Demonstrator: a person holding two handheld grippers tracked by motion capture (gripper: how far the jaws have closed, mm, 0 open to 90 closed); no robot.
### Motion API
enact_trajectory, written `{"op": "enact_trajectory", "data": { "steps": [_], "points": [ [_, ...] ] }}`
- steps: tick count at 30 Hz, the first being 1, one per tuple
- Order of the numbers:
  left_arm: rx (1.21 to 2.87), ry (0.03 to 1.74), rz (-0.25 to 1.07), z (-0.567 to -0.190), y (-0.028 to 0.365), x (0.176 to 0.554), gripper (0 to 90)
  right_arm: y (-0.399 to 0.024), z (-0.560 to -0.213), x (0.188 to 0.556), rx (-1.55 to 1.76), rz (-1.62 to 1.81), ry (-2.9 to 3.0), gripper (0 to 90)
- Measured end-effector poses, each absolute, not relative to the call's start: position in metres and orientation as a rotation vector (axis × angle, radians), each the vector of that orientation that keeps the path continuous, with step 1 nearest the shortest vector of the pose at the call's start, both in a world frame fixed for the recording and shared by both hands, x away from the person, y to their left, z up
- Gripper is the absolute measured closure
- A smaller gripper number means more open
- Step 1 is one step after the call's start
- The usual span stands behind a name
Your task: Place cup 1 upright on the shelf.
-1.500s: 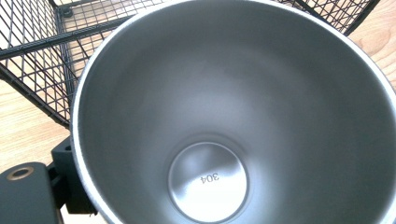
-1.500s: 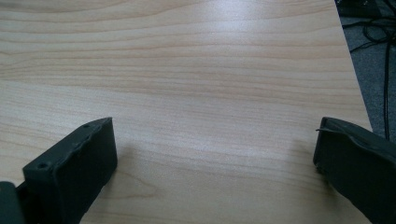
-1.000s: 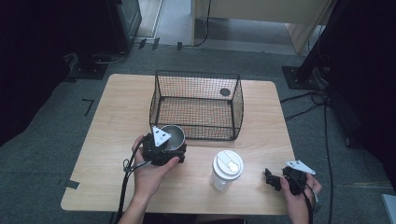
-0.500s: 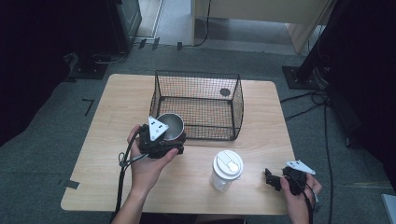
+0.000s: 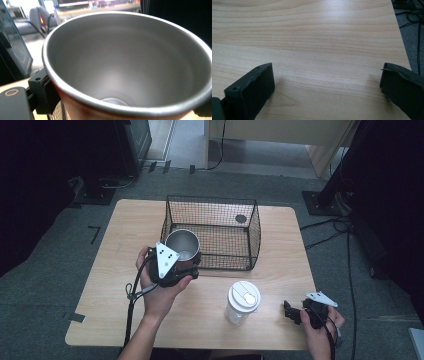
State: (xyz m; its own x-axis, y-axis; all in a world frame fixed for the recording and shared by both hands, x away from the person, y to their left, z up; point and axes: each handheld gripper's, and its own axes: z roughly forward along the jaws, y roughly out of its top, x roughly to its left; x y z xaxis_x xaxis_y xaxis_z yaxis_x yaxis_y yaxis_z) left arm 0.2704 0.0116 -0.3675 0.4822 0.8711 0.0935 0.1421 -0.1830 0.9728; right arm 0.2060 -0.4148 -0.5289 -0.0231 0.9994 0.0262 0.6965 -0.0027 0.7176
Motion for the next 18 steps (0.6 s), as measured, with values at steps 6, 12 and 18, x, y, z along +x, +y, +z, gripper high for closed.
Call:
{"op": "enact_trajectory", "data": {
  "steps": [6,12,18],
  "points": [
    [1.575,0.835,0.893,-0.367,0.006,0.279,7.4,-0.415,-0.529,0.206,1.751,0.777,1.771,0.0],
    [1.533,0.833,0.908,-0.367,0.003,0.294,7.3,-0.415,-0.529,0.206,1.752,0.777,1.771,0.0],
    [1.516,0.854,0.937,-0.369,0.000,0.308,7.4,-0.415,-0.529,0.206,1.751,0.777,1.771,0.0]
  ]
}}
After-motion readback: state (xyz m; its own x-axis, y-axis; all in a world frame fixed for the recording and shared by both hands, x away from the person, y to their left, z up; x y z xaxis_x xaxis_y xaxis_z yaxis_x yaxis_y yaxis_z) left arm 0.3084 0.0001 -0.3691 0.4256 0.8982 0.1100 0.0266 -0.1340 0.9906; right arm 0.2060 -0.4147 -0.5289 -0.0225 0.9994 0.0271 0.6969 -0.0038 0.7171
